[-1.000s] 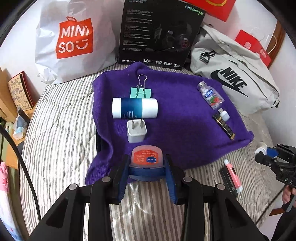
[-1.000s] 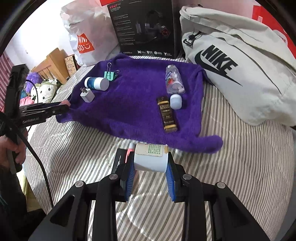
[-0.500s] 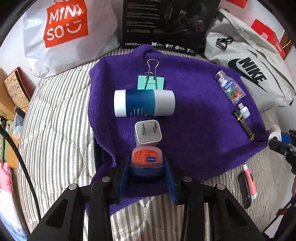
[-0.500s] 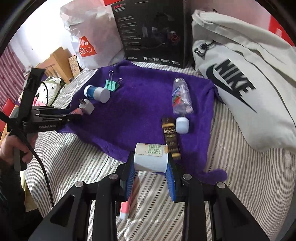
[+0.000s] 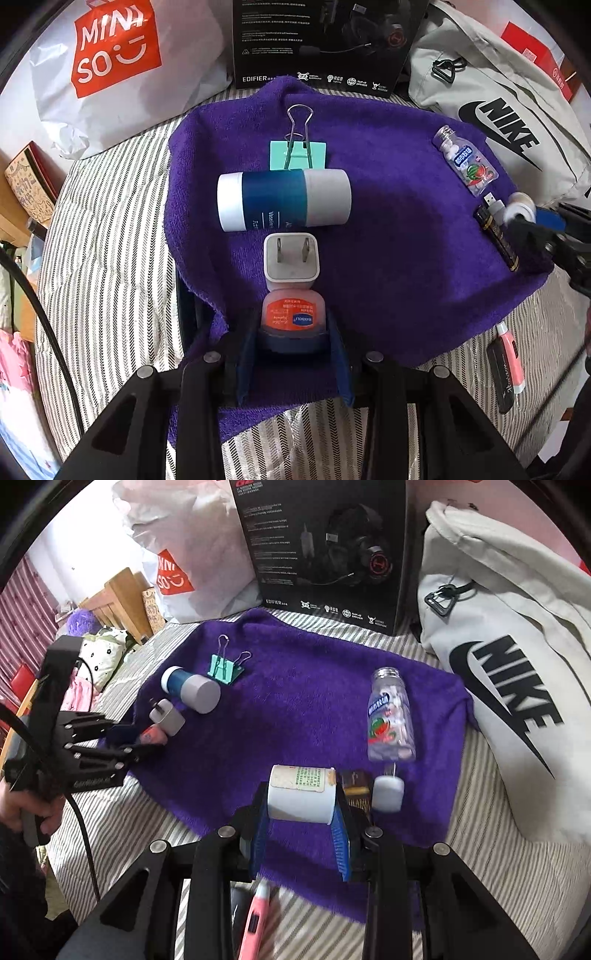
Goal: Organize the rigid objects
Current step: 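Carry the Vaseline tin and white roll over the towel with both tools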
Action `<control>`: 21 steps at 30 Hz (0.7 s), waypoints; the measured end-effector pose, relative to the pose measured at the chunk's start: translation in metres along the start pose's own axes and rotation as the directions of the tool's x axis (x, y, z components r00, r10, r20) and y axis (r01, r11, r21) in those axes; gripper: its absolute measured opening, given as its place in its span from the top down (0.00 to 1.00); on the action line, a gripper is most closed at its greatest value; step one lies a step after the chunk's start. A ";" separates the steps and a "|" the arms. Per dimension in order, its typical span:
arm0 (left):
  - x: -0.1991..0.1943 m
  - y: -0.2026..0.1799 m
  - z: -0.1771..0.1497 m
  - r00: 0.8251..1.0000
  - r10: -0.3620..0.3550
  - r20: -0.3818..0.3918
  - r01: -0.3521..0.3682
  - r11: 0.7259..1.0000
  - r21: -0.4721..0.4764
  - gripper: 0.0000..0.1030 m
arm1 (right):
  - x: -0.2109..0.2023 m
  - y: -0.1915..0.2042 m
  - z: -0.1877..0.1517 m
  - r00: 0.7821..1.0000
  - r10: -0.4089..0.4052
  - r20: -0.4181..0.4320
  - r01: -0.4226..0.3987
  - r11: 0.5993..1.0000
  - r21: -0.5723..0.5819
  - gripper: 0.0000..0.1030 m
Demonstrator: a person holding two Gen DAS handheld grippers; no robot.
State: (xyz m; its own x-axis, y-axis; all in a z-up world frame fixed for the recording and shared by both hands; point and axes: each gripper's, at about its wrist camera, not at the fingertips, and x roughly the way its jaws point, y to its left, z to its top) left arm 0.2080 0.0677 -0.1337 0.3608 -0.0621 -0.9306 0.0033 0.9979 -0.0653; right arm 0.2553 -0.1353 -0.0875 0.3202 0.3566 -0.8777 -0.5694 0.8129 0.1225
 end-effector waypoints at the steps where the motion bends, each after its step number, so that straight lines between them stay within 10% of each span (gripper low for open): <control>1: 0.000 0.000 0.000 1.000 -0.002 -0.002 0.002 1.000 -0.001 0.66 | 0.003 -0.001 0.002 1.000 0.001 -0.001 -0.001 1.000 0.001 0.70; 13: -0.010 0.005 0.000 0.993 -0.108 -0.038 0.107 0.993 -0.041 0.31 | 0.043 -0.014 0.030 1.000 0.007 -0.020 -0.006 0.999 0.042 0.70; 21: -0.036 0.004 -0.016 0.995 -0.098 0.002 0.098 0.994 -0.044 0.27 | 0.069 -0.019 0.049 0.998 -0.048 -0.034 0.050 0.998 0.046 0.70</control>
State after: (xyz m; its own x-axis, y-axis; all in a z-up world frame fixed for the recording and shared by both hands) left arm 0.1802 0.0740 -0.1058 0.3602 -0.1596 -0.9191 -0.0025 0.9851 -0.1720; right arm 0.3252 -0.1032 -0.1278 0.3211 0.3010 -0.8980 -0.5175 0.8498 0.0998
